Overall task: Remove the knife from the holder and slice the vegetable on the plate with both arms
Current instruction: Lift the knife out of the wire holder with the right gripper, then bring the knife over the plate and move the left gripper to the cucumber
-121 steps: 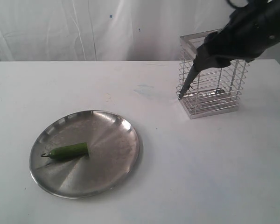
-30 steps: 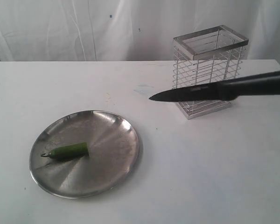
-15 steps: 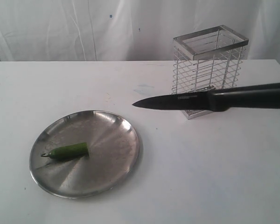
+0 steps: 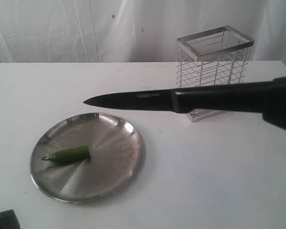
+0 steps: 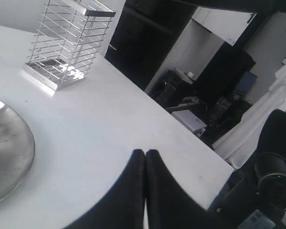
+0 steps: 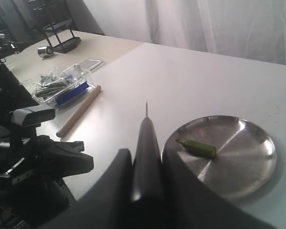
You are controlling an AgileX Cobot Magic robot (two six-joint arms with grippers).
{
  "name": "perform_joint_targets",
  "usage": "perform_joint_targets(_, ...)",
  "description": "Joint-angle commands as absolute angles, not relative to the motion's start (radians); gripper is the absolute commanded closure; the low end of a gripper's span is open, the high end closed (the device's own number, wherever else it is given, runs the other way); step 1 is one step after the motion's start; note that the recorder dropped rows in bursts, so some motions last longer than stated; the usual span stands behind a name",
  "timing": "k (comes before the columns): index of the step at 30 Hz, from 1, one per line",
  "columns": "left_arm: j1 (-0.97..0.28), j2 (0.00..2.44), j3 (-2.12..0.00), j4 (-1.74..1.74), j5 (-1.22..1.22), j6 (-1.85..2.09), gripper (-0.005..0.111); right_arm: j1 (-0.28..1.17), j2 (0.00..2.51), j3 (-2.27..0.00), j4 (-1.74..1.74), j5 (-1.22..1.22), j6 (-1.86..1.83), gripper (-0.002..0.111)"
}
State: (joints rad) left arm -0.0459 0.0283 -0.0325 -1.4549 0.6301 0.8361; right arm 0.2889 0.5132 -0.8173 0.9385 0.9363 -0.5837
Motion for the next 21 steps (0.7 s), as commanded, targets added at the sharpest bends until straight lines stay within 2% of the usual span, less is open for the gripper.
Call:
perform_joint_targets(1, -0.043, 0.086, -0.024, -1.526, 0.633, 0.925, 0.107, 0.290, 0.511, -0.745, 1.032, 0.864, -0.688, 0.108)
perform_joint_targets(6, -0.043, 0.139, -0.031, -1.693, 0.605, 1.128, 0.107, 0.290, 0.549, -0.709, 1.119, 0.808, -0.781, 0.108)
perform_joint_targets(11, -0.043, 0.227, -0.116, -1.744, 0.424, 1.355, 0.107, 0.290, 0.617, -0.709, 1.186, 0.760, -0.884, 0.108)
perform_joint_targets(15, -0.043, 0.364, -0.245, -1.744, 0.271, 1.479, 0.107, 0.290, 0.665, -0.709, 1.217, 0.734, -0.939, 0.108)
perform_joint_targets(21, -0.043, 0.625, -0.523, -1.744, 0.257, 1.618, 0.107, 0.290, 0.701, -0.711, 1.223, 0.673, -0.955, 0.108)
